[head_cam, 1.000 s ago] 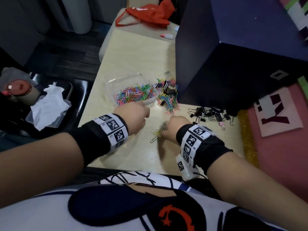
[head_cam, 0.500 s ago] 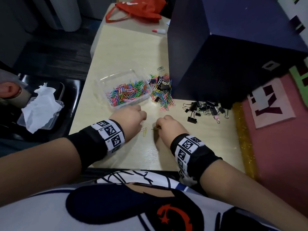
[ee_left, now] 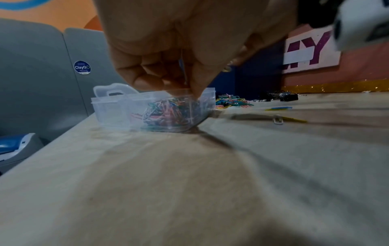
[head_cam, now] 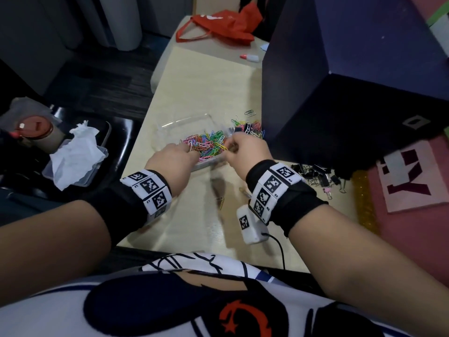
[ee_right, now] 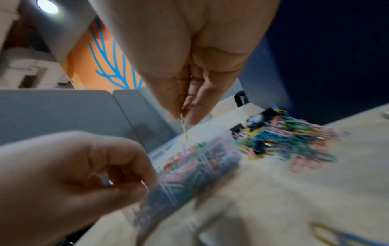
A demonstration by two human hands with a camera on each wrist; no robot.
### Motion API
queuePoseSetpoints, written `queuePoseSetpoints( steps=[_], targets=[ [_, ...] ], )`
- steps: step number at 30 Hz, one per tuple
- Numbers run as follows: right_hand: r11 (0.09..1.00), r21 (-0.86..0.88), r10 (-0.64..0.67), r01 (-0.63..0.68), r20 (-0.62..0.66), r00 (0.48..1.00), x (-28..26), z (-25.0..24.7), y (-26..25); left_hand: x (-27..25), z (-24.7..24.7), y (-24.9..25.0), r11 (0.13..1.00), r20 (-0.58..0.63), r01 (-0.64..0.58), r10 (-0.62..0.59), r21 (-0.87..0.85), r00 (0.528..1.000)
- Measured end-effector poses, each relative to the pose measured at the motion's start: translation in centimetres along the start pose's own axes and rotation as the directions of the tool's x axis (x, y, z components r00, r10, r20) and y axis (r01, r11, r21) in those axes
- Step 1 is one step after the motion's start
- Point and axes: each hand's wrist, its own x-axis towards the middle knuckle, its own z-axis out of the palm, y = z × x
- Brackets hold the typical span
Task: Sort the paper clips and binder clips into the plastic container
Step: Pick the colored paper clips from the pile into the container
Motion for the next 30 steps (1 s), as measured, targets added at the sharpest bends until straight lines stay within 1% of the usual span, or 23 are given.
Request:
queuePoseSetpoints(
  steps=[2, 4, 6, 7, 8, 10, 11, 12, 13, 14, 15, 16, 17, 18, 21, 23, 25, 27, 28, 30],
  targets=[
    [0.996, 0.087, -0.028, 0.031, -0.038, 0.999, 0.8, 0.0, -1.0, -0.1, 0.0, 0.0, 1.0, 0.001, 0.001, 0.0, -0.004, 1.0],
    [0.998, 0.053, -0.014, 0.015, -0.029, 0.999, 1.3, 0.1, -1.1, -0.1, -0.1, 0.0, 1.0, 0.0, 0.002, -0.002, -0.001, 1.0],
    [0.993, -0.1, 0.061, -0.057, 0.036, 0.997, 1.0, 0.0, -0.5, -0.1, -0.3, 0.1, 1.0, -0.007, 0.023, -0.023, 0.01, 1.0],
    [0.969, -0.232, 0.11, -0.083, 0.108, 0.988, 0.7, 0.0, 0.0, -0.1, -0.4, 0.3, 0.999, -0.03, 0.031, -0.03, 0.012, 0.999],
    [0.93, -0.358, 0.165, -0.086, 0.196, 0.967, 0.2, 0.1, 0.6, -0.2, -0.5, 0.6, 1.0, -0.068, 0.02, -0.019, 0.01, 0.997],
    [0.86, -0.51, 0.225, -0.03, 0.325, 0.919, -1.1, 0.6, 2.0, -0.4, -0.7, 1.6, 0.997, -0.141, -0.072, 0.072, 0.01, 0.987],
    [0.847, -0.531, 0.23, -0.009, 0.352, 0.907, -1.6, 1.0, 2.8, -0.5, -0.8, 2.3, 0.99, -0.136, -0.141, 0.141, 0.004, 0.981],
    [0.857, -0.516, 0.228, -0.016, 0.351, 0.908, -1.9, 1.3, 3.6, -0.5, -0.7, 3.0, 0.977, -0.085, -0.215, 0.213, -0.013, 0.973],
    [0.868, -0.496, 0.22, -0.027, 0.335, 0.916, -2.3, 1.7, 4.2, -0.6, -0.5, 3.8, 0.96, 0.007, -0.28, 0.28, -0.025, 0.96],
    [0.875, -0.483, 0.209, -0.033, 0.316, 0.926, -2.5, 2.0, 4.4, -0.7, -0.3, 4.5, 0.939, 0.105, -0.343, 0.343, -0.015, 0.933],
    [0.877, -0.479, 0.197, -0.03, 0.302, 0.933, -2.5, 2.2, 4.6, -0.7, 0.0, 5.1, 0.912, 0.175, -0.41, 0.402, 0.009, 0.899],
    [0.876, -0.482, 0.187, -0.025, 0.292, 0.938, -2.7, 2.4, 4.8, -0.7, 0.4, 5.6, 0.884, 0.219, -0.466, 0.448, 0.036, 0.867],
    [0.874, -0.485, 0.172, -0.018, 0.275, 0.946, -2.7, 2.6, 4.9, -0.5, 0.7, 5.9, 0.865, 0.248, -0.498, 0.47, 0.062, 0.847],
    [0.873, -0.488, 0.163, -0.017, 0.26, 0.952, -2.9, 2.7, 5.1, -0.4, 1.0, 6.2, 0.856, 0.269, -0.51, 0.474, 0.082, 0.839],
    [0.876, -0.481, 0.151, -0.023, 0.228, 0.962, -3.2, 3.0, 5.8, -0.1, 0.7, 6.3, 0.842, 0.311, -0.518, 0.458, 0.148, 0.833],
    [0.879, -0.475, 0.174, -0.049, 0.223, 0.959, -3.1, 2.9, 6.0, 0.0, 0.4, 6.4, 0.835, 0.345, -0.518, 0.438, 0.188, 0.83],
    [0.884, -0.459, 0.223, -0.091, 0.241, 0.945, -2.6, 2.9, 6.3, 0.3, 0.5, 6.4, 0.847, 0.38, -0.494, 0.4, 0.195, 0.834],
    [0.88, -0.458, 0.284, -0.129, 0.288, 0.914, -1.9, 3.3, 6.6, 0.5, 0.9, 6.5, 0.866, 0.398, -0.46, 0.359, 0.196, 0.844],
    [0.868, -0.479, 0.314, -0.133, 0.322, 0.893, -1.7, 3.5, 6.5, 0.5, 1.0, 6.5, 0.876, 0.401, -0.443, 0.343, 0.191, 0.85],
    [0.844, -0.527, 0.331, -0.1, 0.363, 0.871, -1.5, 3.7, 6.3, 0.5, 1.3, 6.4, 0.889, 0.415, -0.424, 0.324, 0.175, 0.85]
  ],
)
